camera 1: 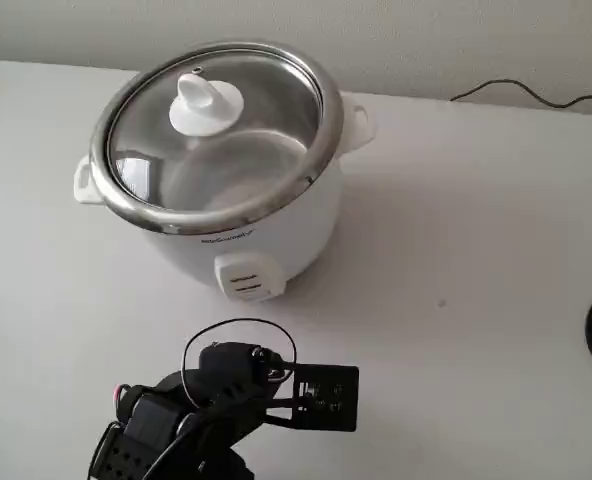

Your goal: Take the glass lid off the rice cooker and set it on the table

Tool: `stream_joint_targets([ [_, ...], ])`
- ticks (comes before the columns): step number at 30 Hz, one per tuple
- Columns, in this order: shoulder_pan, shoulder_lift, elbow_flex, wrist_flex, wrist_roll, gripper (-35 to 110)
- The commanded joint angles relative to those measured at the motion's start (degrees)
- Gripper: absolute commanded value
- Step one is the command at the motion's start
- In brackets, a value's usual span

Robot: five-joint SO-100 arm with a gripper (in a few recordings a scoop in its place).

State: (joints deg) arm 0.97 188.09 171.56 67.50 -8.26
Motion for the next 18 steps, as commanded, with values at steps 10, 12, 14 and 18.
stream_joint_targets([
  [10,0.18,0.44,0.09,0.18,0.09,0],
  [12,0.53,0.44,0.35,-1.14,-0.18,1],
  [14,2.37,0.35,-0.18,-2.2,-2.29,1],
  [18,9.14,0.26,-6.42,-0.79,-14.77,13],
])
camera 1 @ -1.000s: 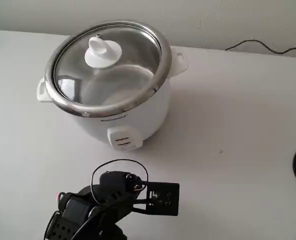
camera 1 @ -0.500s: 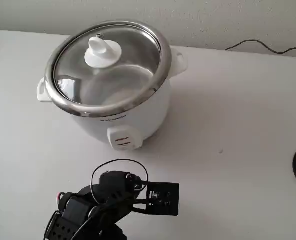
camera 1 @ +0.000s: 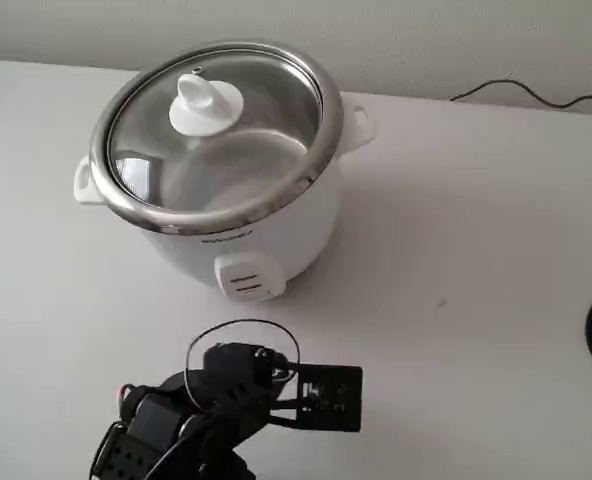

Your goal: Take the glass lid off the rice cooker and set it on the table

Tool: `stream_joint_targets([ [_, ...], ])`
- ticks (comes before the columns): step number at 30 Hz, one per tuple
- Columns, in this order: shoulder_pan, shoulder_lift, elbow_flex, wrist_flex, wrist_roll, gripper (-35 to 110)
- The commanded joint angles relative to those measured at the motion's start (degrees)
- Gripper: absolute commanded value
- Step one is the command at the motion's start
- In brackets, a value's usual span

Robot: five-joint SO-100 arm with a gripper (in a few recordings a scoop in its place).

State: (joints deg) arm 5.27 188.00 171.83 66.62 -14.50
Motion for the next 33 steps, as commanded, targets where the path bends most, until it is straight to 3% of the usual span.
stream_joint_targets([
  [1,6.42,0.35,-9.84,0.62,-8.53,13],
  [7,11.25,0.26,-32.52,0.97,-7.82,17],
  [11,10.63,0.26,-41.57,-8.09,-5.45,20],
  [15,3.25,-4.22,-48.08,-17.75,-1.67,23],
  [24,-17.75,-37.44,-77.78,-13.01,11.43,27],
  [33,-28.56,-56.87,-84.2,-15.91,17.58,29],
])
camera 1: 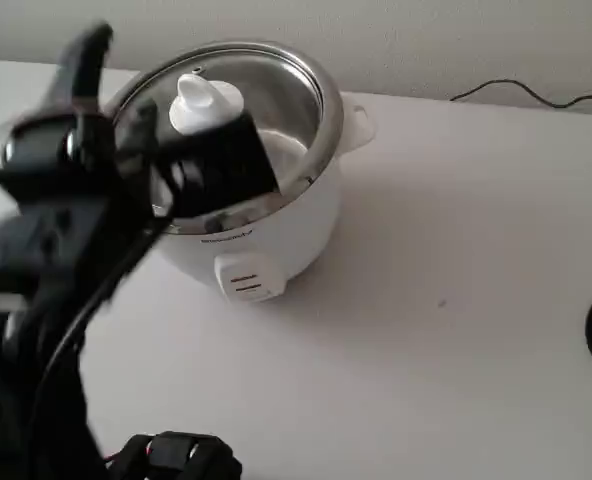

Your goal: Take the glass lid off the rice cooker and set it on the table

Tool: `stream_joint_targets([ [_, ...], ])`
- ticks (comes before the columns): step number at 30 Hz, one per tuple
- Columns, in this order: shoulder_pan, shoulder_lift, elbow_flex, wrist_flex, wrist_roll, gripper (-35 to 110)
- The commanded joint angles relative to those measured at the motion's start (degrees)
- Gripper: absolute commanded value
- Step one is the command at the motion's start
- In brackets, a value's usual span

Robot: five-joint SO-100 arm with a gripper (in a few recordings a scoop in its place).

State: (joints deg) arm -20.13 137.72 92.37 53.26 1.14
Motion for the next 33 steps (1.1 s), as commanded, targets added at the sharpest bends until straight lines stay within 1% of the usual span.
stream_joint_targets([
  [1,-3.52,-8.09,-4.75,-3.52,2.2,29],
  [7,-3.78,-15.73,-4.75,-9.23,2.64,29],
  [24,3.43,-26.89,-4.75,-23.47,-1.67,28],
  [28,4.92,-26.98,-4.13,-26.63,-1.67,18],
  [32,5.71,-26.98,-4.13,-28.83,-0.26,0],
  [33,5.71,-26.89,-4.13,-29.27,1.05,0],
])
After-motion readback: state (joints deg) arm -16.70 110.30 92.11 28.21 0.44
